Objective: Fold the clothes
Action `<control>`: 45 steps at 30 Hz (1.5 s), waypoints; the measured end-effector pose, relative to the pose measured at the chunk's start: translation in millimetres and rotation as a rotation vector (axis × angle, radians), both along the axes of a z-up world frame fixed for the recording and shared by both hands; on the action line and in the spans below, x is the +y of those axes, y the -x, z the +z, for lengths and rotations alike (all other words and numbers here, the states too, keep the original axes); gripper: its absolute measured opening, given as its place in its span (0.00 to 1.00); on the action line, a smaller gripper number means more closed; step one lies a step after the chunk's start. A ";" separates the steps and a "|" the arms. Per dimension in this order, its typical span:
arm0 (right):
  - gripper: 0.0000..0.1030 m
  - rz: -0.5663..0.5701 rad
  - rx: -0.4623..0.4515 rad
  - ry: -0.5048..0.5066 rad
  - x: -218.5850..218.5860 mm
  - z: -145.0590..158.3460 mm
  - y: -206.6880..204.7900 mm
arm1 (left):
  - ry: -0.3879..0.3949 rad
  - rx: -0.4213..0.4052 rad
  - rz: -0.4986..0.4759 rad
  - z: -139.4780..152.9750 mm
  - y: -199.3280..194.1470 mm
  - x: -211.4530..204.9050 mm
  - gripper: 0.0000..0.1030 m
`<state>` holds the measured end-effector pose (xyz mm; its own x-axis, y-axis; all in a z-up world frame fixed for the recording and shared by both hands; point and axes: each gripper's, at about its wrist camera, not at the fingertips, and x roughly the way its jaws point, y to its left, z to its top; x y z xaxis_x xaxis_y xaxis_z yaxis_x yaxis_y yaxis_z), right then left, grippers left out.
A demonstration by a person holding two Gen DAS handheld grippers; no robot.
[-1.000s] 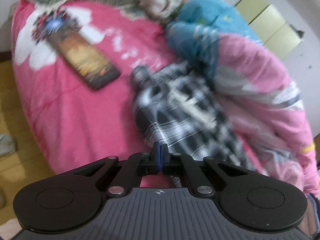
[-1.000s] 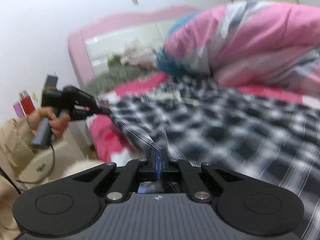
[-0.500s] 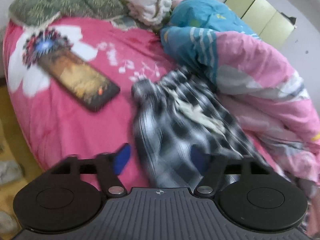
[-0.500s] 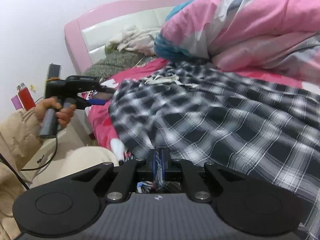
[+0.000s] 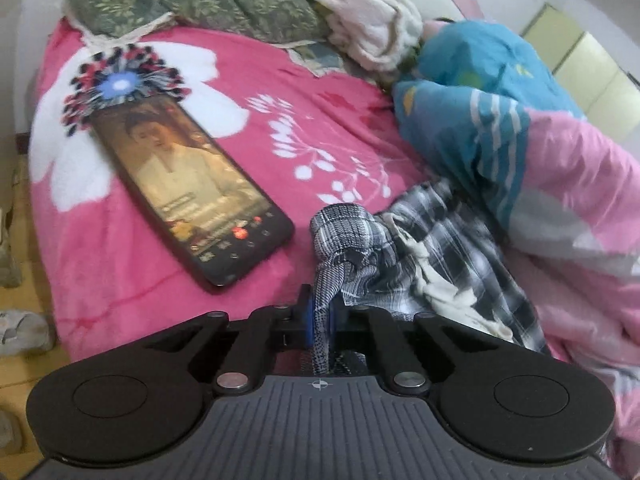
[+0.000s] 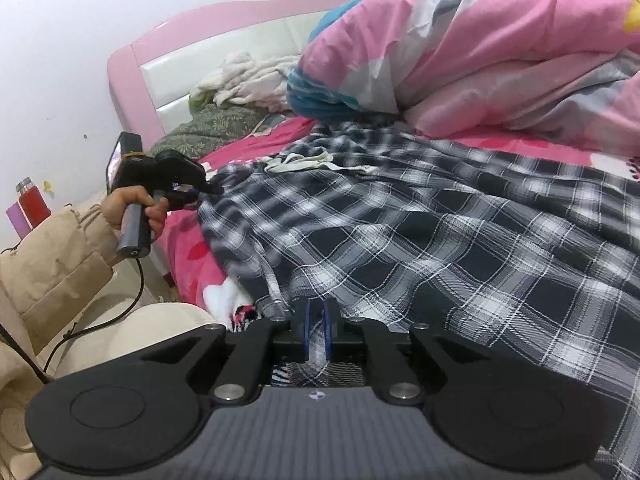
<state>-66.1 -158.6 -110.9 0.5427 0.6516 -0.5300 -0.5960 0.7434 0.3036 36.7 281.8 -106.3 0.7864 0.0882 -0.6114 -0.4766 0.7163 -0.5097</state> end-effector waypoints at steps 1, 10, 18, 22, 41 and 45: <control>0.07 0.002 0.000 0.002 0.7 -0.4 -0.1 | 0.001 0.004 0.000 -1.0 -0.4 0.8 0.05; 0.07 -0.076 -0.012 0.004 -16.1 1.1 6.3 | -0.048 0.047 -0.024 3.9 10.1 -4.4 0.26; 0.07 -0.188 -0.009 -0.047 -56.5 4.5 38.2 | -0.234 -0.020 -0.103 32.1 65.3 -51.5 0.42; 0.07 -0.189 0.013 -0.061 -57.7 -2.2 48.4 | -0.256 -0.021 -0.313 35.3 70.5 -92.6 0.42; 0.31 0.119 -0.299 0.271 42.0 -13.1 45.5 | 0.108 0.054 -0.300 0.5 77.1 -97.7 0.11; 0.00 0.083 -0.259 0.267 33.6 -13.8 31.0 | 0.120 0.023 -0.292 6.3 80.6 -95.2 0.00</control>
